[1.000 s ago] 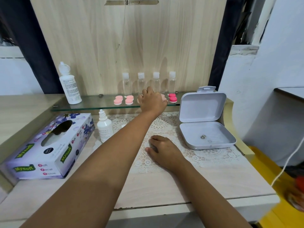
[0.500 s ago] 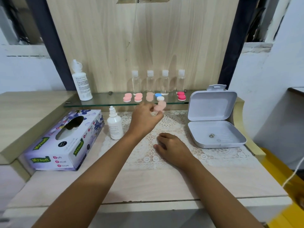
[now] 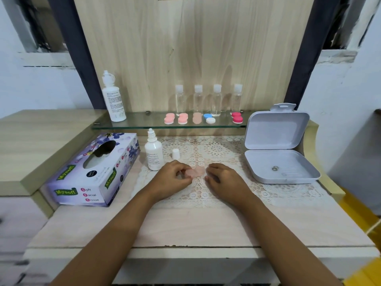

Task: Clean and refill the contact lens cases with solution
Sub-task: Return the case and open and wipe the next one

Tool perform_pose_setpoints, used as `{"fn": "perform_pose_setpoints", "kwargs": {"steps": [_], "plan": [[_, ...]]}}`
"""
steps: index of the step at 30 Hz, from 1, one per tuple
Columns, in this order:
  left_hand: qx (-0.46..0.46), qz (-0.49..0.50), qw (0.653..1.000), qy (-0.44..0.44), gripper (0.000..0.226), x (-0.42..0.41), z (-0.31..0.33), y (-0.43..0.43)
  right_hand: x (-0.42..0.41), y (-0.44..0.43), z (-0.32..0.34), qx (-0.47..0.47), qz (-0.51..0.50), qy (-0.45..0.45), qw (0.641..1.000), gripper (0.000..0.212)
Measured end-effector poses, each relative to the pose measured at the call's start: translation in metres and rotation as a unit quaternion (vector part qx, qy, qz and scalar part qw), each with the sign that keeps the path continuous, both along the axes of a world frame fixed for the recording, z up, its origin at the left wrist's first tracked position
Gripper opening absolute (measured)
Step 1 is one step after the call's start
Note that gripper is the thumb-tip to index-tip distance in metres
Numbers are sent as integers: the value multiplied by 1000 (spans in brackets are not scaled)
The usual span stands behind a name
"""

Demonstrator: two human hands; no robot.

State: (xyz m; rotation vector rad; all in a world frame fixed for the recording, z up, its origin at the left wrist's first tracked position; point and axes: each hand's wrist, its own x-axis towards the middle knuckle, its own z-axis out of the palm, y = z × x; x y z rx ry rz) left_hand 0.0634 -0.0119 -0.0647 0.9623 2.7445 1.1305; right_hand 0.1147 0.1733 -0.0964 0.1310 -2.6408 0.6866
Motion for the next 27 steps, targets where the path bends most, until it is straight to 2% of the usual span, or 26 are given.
{"fn": "perform_pose_setpoints", "kwargs": {"steps": [2,4,6,8,15,17,21,27], "plan": [[-6,-13,1000,8,21,-1,-1,-1,1,-1,2,-23,-1,0,1000,17],[-14,-27,999,13,22,-2,-2,-2,2,-2,4,-28,2,1,1000,29],[-24,-36,999,17,33,-3,-5,-2,3,-2,7,-39,9,0,999,39],[-33,-37,999,11,47,-5,-8,-3,4,-4,8,-41,15,0,999,41],[-60,-22,998,26,68,-5,-11,-1,3,-4,7,-33,10,0,999,20],[-60,-22,997,36,62,-5,-11,-1,3,-4,5,-30,5,1,1000,22],[-44,-33,996,65,32,-7,-14,-1,2,-6,4,1,3,-11,1000,34],[-44,-30,994,100,31,-6,-16,1,2,-8,3,29,2,-13,999,27]]}}
